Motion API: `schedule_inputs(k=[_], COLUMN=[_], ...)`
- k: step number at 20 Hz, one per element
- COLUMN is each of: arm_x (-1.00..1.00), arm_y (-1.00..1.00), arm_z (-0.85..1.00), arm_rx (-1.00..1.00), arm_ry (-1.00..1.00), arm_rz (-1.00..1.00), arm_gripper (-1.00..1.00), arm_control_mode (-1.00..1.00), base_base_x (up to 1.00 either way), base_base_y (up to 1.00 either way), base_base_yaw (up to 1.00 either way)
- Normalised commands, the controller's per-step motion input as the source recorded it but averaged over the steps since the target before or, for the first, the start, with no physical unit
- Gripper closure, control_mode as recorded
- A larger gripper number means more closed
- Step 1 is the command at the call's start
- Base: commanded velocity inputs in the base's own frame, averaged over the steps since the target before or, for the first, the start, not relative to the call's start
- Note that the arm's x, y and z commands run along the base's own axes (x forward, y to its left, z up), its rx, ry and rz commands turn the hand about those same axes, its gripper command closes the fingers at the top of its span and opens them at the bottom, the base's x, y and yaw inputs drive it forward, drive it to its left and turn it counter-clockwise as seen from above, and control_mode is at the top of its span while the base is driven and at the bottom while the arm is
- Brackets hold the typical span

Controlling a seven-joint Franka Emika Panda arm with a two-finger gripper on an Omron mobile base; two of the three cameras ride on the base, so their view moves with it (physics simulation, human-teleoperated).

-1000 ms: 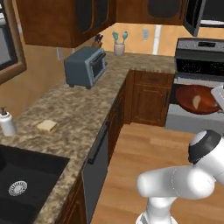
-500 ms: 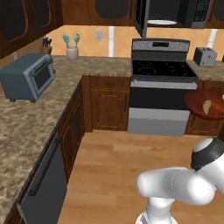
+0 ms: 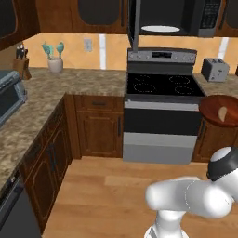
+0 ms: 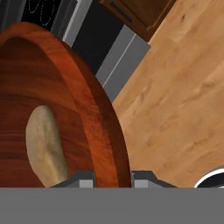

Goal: Pick the sweet potato from the sink and place it in the bowl. Then pick the bowl and place it in the microwave. Then close the microwave door and press the start button.

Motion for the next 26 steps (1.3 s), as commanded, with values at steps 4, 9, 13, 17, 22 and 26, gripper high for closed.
schedule_inputs(k=[4, 9, 13, 17, 22, 26], arm_x=[0.0, 0.0, 0.0, 0.0, 0.0, 0.0], arm_y=[0.0, 0.0, 0.0, 0.0, 0.0, 0.0], arm_z=[0.0, 0.0, 0.0, 0.0, 0.0, 0.0], arm_rx=[0.0, 0.0, 0.0, 0.0, 0.0, 0.0], arm_ry=[0.0, 0.0, 0.0, 0.0, 0.0, 0.0], arm_rz=[0.0, 0.0, 0.0, 0.0, 0.0, 0.0], arm_gripper=[1.0, 1.0, 1.0, 1.0, 1.0, 1.0], arm_control_mode=[1.0, 1.0, 1.0, 1.0, 1.0, 1.0], base_base_x=[1.0, 1.0, 1.0, 1.0, 0.97, 0.64], base_base_y=[-0.52, -0.56, -0.48, -0.17, 0.0, -0.12], base_base_yaw=[-0.1, -0.18, -0.24, -0.2, -0.11, -0.1])
